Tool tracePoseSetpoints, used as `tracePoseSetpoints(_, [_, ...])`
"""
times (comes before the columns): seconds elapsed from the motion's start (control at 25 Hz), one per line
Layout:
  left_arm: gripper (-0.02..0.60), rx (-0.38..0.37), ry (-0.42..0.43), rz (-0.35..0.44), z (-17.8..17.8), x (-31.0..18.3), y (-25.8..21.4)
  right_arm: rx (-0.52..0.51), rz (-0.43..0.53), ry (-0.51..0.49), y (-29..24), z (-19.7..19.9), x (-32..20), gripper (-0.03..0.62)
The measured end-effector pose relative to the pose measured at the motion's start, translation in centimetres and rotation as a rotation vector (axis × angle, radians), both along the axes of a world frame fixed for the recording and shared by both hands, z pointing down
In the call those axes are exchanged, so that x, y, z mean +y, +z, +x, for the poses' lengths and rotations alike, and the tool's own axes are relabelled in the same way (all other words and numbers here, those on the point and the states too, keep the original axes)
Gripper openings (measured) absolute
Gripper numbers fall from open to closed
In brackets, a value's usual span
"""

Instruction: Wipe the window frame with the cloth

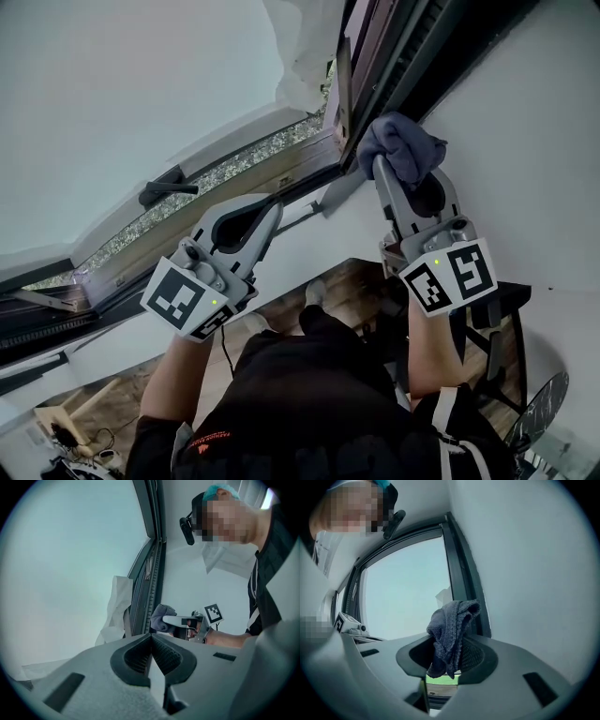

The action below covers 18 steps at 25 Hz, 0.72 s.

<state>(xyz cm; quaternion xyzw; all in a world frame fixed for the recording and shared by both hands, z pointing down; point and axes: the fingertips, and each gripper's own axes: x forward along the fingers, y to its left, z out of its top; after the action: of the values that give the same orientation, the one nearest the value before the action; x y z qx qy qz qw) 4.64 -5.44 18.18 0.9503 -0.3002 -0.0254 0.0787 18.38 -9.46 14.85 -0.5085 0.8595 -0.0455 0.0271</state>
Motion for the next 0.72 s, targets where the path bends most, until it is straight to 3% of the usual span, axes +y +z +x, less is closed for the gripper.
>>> tracePoseSetpoints(0.72, [0.02,-0.005,0.028,-0.057,0.3,-0.3,2.7,-0.008,-0.07,0.112,3.4,1.2,-1.6,0.117])
